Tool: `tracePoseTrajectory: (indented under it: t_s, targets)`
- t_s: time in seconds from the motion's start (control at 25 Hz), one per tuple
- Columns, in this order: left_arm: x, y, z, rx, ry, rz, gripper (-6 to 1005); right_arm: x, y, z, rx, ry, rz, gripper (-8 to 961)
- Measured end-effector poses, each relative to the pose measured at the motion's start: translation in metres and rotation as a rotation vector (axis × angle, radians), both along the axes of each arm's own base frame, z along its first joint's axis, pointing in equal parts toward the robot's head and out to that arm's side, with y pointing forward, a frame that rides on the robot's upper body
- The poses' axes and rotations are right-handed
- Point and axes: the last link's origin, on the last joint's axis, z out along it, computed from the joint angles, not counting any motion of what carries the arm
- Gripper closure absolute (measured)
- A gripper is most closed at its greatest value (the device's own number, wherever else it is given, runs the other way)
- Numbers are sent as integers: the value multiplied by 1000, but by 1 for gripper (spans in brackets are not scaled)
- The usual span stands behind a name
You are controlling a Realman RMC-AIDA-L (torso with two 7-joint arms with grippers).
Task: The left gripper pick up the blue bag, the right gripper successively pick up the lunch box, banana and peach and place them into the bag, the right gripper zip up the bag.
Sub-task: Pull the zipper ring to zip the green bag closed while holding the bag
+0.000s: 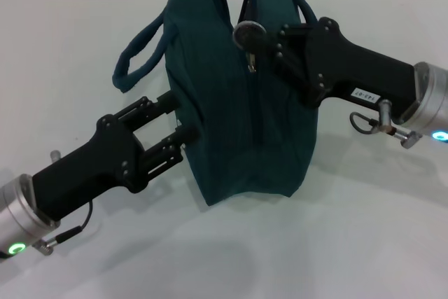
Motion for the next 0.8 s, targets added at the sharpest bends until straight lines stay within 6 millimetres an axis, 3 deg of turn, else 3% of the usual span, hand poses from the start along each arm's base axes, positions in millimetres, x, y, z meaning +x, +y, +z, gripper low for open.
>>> tracePoseTrajectory:
  t_s: [0.8]
  targets:
    - [20, 32, -13, -16, 25, -13, 412, -4, 4, 0, 18, -6, -1, 947]
